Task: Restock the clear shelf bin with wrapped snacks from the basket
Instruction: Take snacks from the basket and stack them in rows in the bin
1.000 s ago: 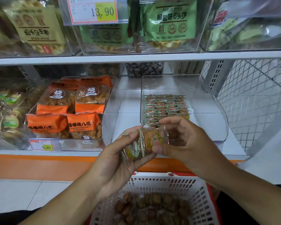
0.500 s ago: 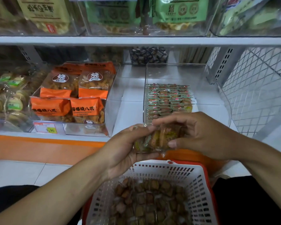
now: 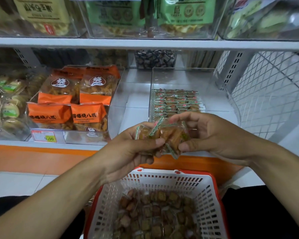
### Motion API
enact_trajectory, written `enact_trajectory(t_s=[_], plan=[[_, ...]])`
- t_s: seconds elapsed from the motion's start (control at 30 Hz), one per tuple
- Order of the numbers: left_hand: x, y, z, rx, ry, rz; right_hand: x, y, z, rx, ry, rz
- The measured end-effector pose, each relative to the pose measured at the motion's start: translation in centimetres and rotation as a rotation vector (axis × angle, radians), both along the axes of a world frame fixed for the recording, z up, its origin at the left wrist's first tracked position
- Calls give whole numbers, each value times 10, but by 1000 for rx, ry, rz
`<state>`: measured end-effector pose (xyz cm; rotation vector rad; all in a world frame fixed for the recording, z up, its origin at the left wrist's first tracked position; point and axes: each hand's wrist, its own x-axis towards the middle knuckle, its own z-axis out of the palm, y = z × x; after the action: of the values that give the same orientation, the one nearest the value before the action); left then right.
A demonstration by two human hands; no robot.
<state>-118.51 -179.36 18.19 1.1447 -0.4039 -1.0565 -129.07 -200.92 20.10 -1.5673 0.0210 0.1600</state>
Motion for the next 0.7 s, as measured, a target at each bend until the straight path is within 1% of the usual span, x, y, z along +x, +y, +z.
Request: enact_trajectory(t_s=[0.1, 0.3, 0.4, 0.57, 0.63, 0.7], plan=[[0, -1, 2, 16, 1, -28, -1, 1, 4, 6, -25, -3], [9, -1, 8, 4, 70, -28, -4, -14, 9, -23, -58, -24], [12, -1, 8, 9, 50, -97, -6, -15, 10, -30, -67, -27], [9, -4, 6, 99, -70, -291, -6, -9, 8, -190, -16, 57], [7, -7, 2, 161, -111, -301, -7, -8, 4, -205, 33, 103], [6, -13, -1, 190, -100, -288, -8, -7, 1, -198, 54, 130]])
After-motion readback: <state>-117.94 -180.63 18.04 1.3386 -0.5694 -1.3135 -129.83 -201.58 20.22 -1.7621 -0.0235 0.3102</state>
